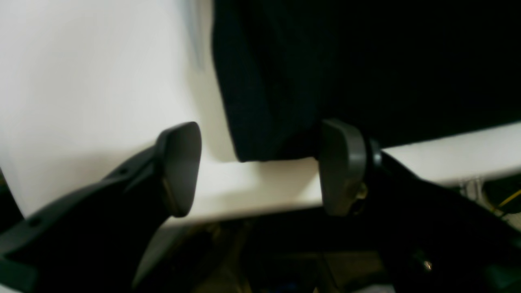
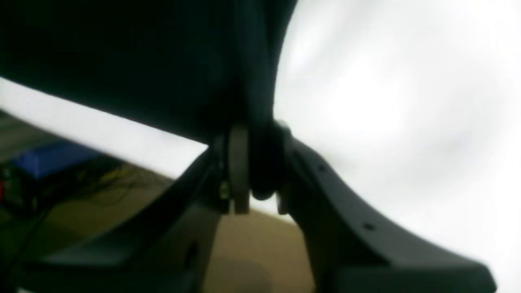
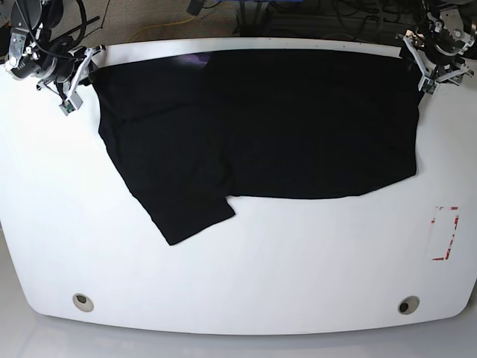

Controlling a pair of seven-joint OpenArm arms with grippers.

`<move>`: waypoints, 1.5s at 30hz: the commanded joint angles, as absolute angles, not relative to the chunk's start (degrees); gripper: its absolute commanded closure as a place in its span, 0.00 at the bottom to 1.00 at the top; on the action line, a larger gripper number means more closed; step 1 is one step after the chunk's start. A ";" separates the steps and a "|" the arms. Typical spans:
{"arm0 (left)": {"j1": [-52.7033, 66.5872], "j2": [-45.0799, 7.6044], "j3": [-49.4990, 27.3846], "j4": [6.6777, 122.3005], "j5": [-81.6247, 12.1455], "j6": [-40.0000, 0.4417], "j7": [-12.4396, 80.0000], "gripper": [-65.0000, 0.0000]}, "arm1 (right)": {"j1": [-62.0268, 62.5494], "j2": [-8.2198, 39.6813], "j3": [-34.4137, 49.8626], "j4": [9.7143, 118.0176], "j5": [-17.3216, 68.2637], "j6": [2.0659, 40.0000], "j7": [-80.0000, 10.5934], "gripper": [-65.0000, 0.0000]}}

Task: Fold the T-shirt properly
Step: 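Drag the held shirt edge away from the table center with both grippers, then release the shirt and move the right gripper to the sleeve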

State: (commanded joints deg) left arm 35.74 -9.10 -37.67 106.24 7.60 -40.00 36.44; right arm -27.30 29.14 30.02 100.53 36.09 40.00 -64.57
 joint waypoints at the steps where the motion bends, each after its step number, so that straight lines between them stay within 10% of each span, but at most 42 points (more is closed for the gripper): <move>1: 36.09 -8.66 -37.85 106.59 7.60 -40.00 36.44 0.34 | -27.38 29.14 30.02 100.53 36.09 40.00 -64.57 0.85; 10: 35.91 -5.76 -37.93 111.52 6.90 -40.00 36.53 0.13 | -27.12 29.05 30.73 105.45 36.18 40.00 -64.48 0.21; 24: 25.36 -9.80 -43.12 114.51 -6.99 -40.00 51.74 0.08 | -17.71 26.59 34.24 108.88 36.44 40.00 -65.71 0.28; 45: -2.33 -10.95 -37.41 107.03 1.80 -40.00 58.95 0.08 | 17.01 27.03 14.81 75.65 34.77 40.00 -58.77 0.28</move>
